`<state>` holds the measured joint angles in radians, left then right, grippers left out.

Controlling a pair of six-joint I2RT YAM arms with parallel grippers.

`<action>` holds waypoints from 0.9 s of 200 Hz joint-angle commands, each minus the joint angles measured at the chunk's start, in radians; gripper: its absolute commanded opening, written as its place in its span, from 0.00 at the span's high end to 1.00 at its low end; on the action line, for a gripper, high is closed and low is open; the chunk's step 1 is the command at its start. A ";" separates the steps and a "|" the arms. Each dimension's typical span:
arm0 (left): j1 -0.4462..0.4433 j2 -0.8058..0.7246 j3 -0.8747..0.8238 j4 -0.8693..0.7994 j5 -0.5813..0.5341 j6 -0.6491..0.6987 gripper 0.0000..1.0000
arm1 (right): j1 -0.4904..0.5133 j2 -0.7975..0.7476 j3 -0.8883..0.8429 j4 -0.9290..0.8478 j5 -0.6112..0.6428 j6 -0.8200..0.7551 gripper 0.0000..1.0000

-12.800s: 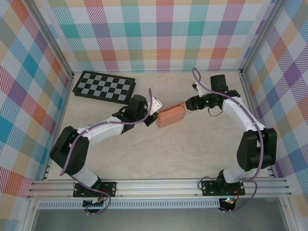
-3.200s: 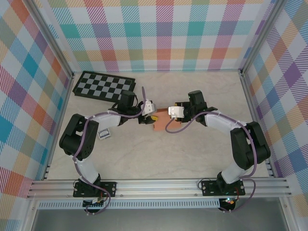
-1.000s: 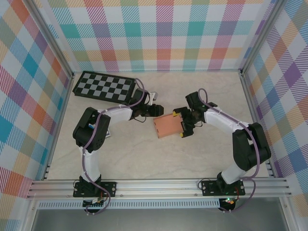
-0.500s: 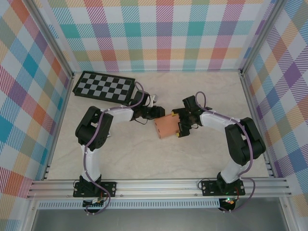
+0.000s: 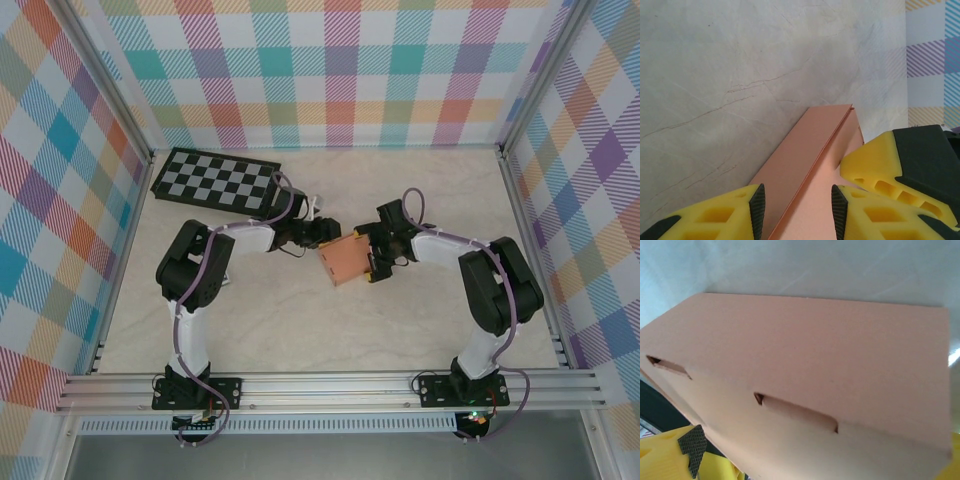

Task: Fold the paper box

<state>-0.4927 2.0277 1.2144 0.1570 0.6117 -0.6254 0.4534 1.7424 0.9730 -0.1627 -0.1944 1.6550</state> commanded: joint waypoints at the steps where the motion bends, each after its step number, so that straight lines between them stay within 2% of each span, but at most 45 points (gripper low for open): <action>1: -0.006 -0.049 -0.026 -0.009 0.040 -0.031 0.59 | 0.007 0.015 -0.011 0.168 -0.006 -0.043 0.00; 42: -0.006 -0.119 -0.057 -0.017 0.029 -0.055 0.59 | 0.008 0.081 -0.013 0.387 -0.062 -0.076 0.00; 93: -0.003 -0.234 -0.073 -0.076 -0.007 -0.045 0.59 | 0.011 0.178 0.069 0.405 -0.120 -0.141 0.00; 136: -0.001 -0.282 -0.094 -0.091 -0.025 -0.048 0.59 | 0.012 0.279 0.112 0.573 -0.167 -0.133 0.00; 150: 0.018 -0.302 -0.097 -0.115 -0.050 -0.033 0.59 | 0.011 0.286 0.121 0.556 -0.156 -0.140 0.00; 165: 0.079 -0.344 -0.097 -0.169 -0.109 0.006 0.58 | 0.007 0.260 0.134 0.476 -0.144 -0.192 0.00; 180: 0.153 -0.363 -0.033 -0.360 -0.223 0.134 0.58 | -0.003 0.219 0.149 0.361 -0.138 -0.261 0.00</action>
<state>-0.4507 1.7393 1.1278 0.0219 0.5358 -0.6353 0.4545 1.9778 1.0958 0.2905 -0.3717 1.5211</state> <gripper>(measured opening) 0.419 0.998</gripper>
